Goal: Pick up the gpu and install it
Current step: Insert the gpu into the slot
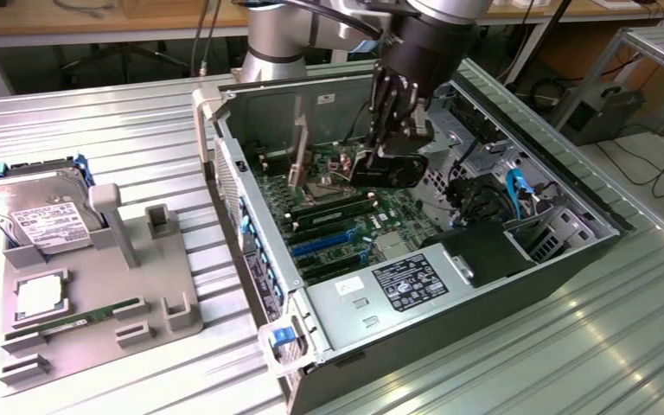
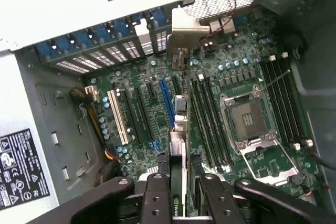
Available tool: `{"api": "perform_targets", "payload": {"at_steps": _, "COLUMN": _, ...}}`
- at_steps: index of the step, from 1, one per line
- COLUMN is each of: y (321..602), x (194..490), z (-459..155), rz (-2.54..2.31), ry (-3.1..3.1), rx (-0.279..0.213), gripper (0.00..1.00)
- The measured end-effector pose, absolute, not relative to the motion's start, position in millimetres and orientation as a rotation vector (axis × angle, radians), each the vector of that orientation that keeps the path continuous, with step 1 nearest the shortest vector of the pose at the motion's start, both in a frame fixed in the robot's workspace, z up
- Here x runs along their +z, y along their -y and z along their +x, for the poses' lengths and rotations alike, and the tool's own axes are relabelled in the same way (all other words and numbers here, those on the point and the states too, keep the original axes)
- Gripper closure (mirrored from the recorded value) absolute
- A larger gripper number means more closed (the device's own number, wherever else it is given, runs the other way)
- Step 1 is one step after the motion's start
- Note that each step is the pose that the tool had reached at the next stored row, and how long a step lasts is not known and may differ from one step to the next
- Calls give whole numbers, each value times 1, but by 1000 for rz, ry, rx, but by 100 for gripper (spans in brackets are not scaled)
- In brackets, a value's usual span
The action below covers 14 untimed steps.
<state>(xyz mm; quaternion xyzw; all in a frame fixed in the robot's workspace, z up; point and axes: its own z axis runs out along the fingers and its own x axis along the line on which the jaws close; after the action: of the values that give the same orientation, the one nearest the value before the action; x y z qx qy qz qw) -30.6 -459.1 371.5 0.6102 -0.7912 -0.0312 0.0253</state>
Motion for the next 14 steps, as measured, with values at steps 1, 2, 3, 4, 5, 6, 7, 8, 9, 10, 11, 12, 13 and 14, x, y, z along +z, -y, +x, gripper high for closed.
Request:
{"api": "perform_targets", "payload": {"at_steps": 1, "y": 459, "x": 371, "z": -31, "rz": 1908, "ry": 2430, "rx": -96, "gripper": 74}}
{"api": "perform_targets", "payload": {"at_steps": 2, "y": 459, "x": 370, "z": -31, "rz": 1930, "ry": 2411, "rx": -95, "gripper": 74}}
{"api": "perform_targets", "payload": {"at_steps": 3, "y": 459, "x": 369, "z": -31, "rz": 1951, "ry": 2394, "rx": -94, "gripper": 74}}
{"api": "perform_targets", "payload": {"at_steps": 4, "y": 459, "x": 368, "z": -31, "rz": 1976, "ry": 2373, "rx": -93, "gripper": 74}}
{"api": "perform_targets", "payload": {"at_steps": 5, "y": 459, "x": 368, "z": -31, "rz": 1996, "ry": 2355, "rx": -92, "gripper": 74}}
{"api": "perform_targets", "payload": {"at_steps": 6, "y": 459, "x": 366, "z": -31, "rz": 2017, "ry": 2336, "rx": -92, "gripper": 74}}
{"api": "perform_targets", "payload": {"at_steps": 7, "y": 459, "x": 365, "z": -31, "rz": 2039, "ry": 2317, "rx": -91, "gripper": 74}}
{"api": "perform_targets", "payload": {"at_steps": 8, "y": 459, "x": 364, "z": -31, "rz": 2065, "ry": 2292, "rx": -90, "gripper": 74}}
{"api": "perform_targets", "payload": {"at_steps": 9, "y": 459, "x": 362, "z": -31, "rz": 2087, "ry": 2272, "rx": -89, "gripper": 74}}
{"api": "perform_targets", "payload": {"at_steps": 10, "y": 459, "x": 361, "z": -31, "rz": 2105, "ry": 2255, "rx": -88, "gripper": 74}}
{"api": "perform_targets", "payload": {"at_steps": 11, "y": 459, "x": 360, "z": -31, "rz": 2123, "ry": 2237, "rx": -87, "gripper": 74}}
{"api": "perform_targets", "payload": {"at_steps": 12, "y": 459, "x": 358, "z": -31, "rz": 2141, "ry": 2220, "rx": -87, "gripper": 74}}
{"api": "perform_targets", "payload": {"at_steps": 13, "y": 459, "x": 357, "z": -31, "rz": 2153, "ry": 2207, "rx": -86, "gripper": 74}}
{"api": "perform_targets", "payload": {"at_steps": 14, "y": 459, "x": 354, "z": -32, "rz": 2165, "ry": 2195, "rx": -86, "gripper": 74}}
